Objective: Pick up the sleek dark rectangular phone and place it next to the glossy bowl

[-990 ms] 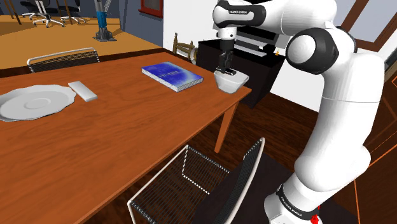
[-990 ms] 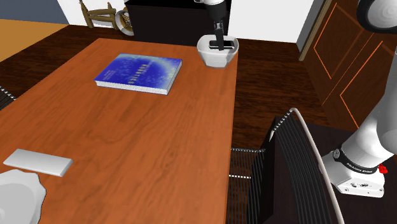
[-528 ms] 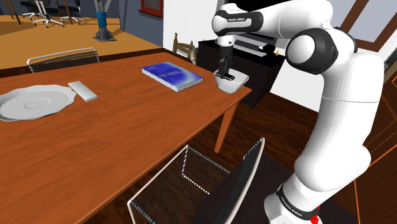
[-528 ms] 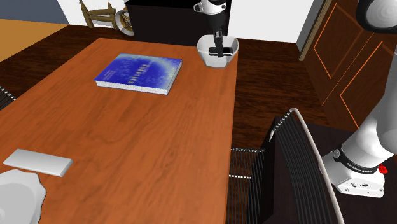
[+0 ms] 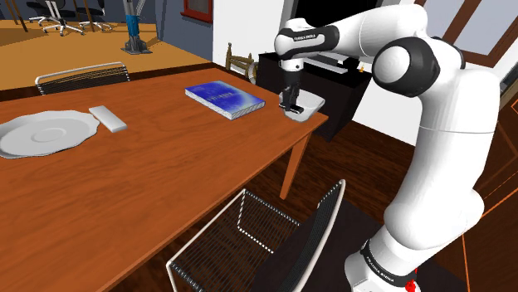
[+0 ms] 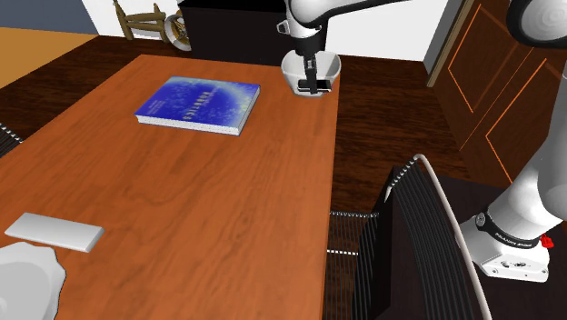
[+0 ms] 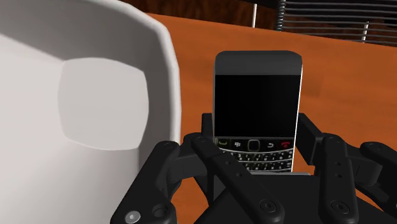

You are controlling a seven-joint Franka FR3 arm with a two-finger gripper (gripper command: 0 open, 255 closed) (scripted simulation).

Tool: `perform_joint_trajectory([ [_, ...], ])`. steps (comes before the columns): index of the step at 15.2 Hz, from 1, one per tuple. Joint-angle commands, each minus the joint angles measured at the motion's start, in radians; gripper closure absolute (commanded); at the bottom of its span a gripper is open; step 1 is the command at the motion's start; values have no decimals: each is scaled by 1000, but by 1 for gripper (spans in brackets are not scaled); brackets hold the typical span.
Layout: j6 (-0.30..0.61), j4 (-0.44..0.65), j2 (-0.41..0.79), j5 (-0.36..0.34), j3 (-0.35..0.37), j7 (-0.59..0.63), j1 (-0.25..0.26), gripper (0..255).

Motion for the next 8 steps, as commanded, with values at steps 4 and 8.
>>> perform_joint_trajectory([
  [4,62,-52,11,-2,0,8,0,255],
  [8,110,-87,23,-3,0,13,-1,255],
])
